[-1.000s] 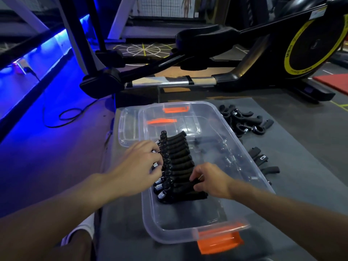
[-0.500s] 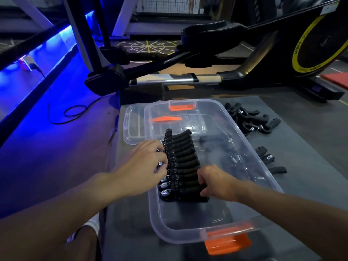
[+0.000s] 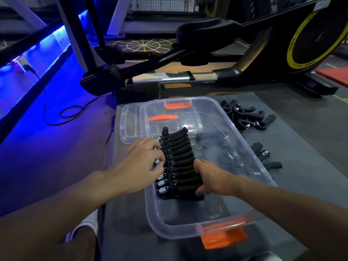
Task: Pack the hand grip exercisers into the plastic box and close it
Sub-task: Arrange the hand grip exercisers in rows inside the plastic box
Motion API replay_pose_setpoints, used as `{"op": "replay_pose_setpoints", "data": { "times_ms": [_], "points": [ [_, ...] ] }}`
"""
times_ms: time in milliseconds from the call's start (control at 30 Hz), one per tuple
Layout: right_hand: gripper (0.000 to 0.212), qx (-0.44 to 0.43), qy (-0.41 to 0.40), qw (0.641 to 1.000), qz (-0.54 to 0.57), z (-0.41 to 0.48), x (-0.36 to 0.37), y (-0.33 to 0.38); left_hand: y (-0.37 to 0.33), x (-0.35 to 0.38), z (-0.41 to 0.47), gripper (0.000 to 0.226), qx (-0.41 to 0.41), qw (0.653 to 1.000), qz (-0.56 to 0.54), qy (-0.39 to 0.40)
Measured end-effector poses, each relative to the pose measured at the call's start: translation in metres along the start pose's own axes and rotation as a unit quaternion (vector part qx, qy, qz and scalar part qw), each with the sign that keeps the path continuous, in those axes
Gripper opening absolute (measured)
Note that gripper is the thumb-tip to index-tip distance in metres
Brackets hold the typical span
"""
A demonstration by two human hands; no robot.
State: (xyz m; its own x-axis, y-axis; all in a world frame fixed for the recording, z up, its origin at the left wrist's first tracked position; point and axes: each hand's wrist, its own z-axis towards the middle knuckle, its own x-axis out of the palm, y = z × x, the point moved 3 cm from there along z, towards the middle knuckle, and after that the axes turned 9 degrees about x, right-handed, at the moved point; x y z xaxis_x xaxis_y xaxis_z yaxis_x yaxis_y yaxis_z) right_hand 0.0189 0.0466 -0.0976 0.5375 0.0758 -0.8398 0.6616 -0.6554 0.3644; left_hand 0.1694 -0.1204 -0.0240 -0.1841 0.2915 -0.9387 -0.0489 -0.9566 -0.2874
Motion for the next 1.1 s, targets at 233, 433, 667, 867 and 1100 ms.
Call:
{"op": "replay_pose_setpoints", "data": {
  "times_ms": [233,433,667,867,1100],
  "points": [
    [0.050,0.019,-0.065,0.997,0.026,-0.013,-0.022,0.001,-0.015,-0.006,0.021,0.040,-0.001,1.000,0.012,-0.006],
    [0.011,-0.035,-0.288,0.945,0.153,-0.058,-0.097,-0.002,-0.053,-0.007,0.068,0.031,0.030,0.998,-0.044,-0.046],
    [0.010,0.151,-0.371,0.895,0.198,-0.095,-0.117,-0.136,-0.129,0.023,0.123,0.033,0.097,0.993,-0.073,0.001],
    [0.025,0.261,-0.248,0.911,0.202,-0.086,-0.052,-0.230,-0.157,0.059,0.152,0.055,0.126,0.989,-0.063,0.043],
    [0.087,0.281,-0.179,0.915,0.227,-0.062,-0.036,-0.269,-0.149,0.073,0.161,0.071,0.135,0.990,-0.024,0.043]
  ]
}}
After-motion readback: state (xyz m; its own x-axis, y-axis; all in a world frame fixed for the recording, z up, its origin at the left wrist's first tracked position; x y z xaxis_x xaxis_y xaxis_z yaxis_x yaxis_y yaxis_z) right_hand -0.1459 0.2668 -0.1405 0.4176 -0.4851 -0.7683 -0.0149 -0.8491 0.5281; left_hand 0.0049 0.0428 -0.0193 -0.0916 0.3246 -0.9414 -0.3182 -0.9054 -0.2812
